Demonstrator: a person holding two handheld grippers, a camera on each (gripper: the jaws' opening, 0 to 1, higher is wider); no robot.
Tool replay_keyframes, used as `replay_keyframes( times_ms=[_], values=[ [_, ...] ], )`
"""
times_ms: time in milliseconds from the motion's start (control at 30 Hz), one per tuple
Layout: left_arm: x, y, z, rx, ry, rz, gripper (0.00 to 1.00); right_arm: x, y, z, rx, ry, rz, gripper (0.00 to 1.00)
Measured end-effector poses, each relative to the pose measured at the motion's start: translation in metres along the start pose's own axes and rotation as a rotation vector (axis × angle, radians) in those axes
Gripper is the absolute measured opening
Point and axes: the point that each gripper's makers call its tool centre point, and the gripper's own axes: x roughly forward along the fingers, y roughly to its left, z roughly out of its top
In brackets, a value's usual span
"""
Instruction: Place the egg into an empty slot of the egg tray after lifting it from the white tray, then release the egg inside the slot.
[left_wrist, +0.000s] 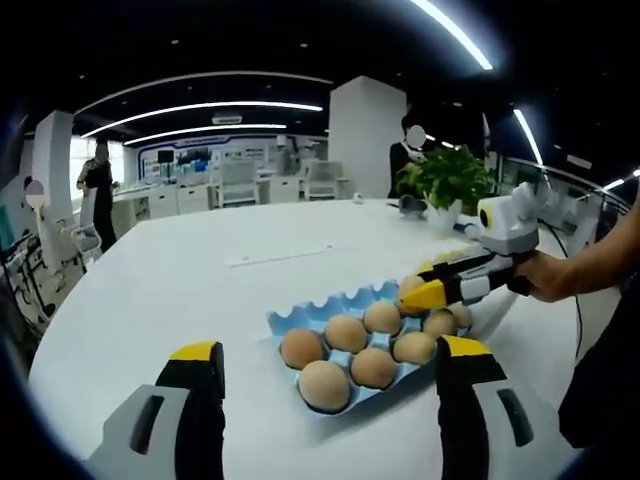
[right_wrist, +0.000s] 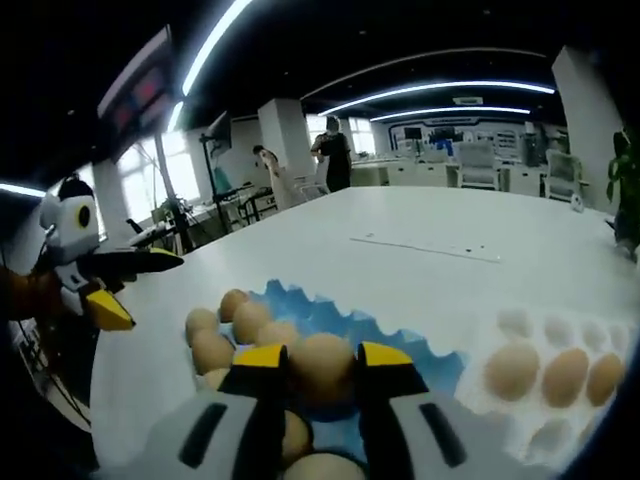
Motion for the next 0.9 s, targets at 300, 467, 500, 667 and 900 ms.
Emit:
replay_keyframes(
  times_ms=[300, 467, 500, 667, 900],
  values=[
    [0.000, -0.002, 0.002, 0.002, -0.003, -0.005, 0.88, 0.000, 0.000, -0.005, -0.010, 0.023, 0.003, 0.27],
    [0.000, -0.003, 0.002, 0.003, -0.003, -0.009, 0.87, 0.000, -0.001, -0.008, -0.003, 0.038, 0.006, 0.27],
    [0.000, -0.003, 0.002, 0.002, -0.003, -0.009, 0.87, 0.000, -0.001, -0.009, -0.003, 0.039, 0.004, 0.27],
    [-0.001, -0.003, 0.003, 0.004, -0.006, -0.005, 0.87, 0.000, 0.000, -0.010, -0.016, 0.042, 0.006, 0.27],
    [-0.001, -0.006, 0.004, 0.009, -0.008, -0.013, 0.86, 0.000, -0.001, -0.010, -0.023, 0.044, 0.002, 0.27]
  ],
)
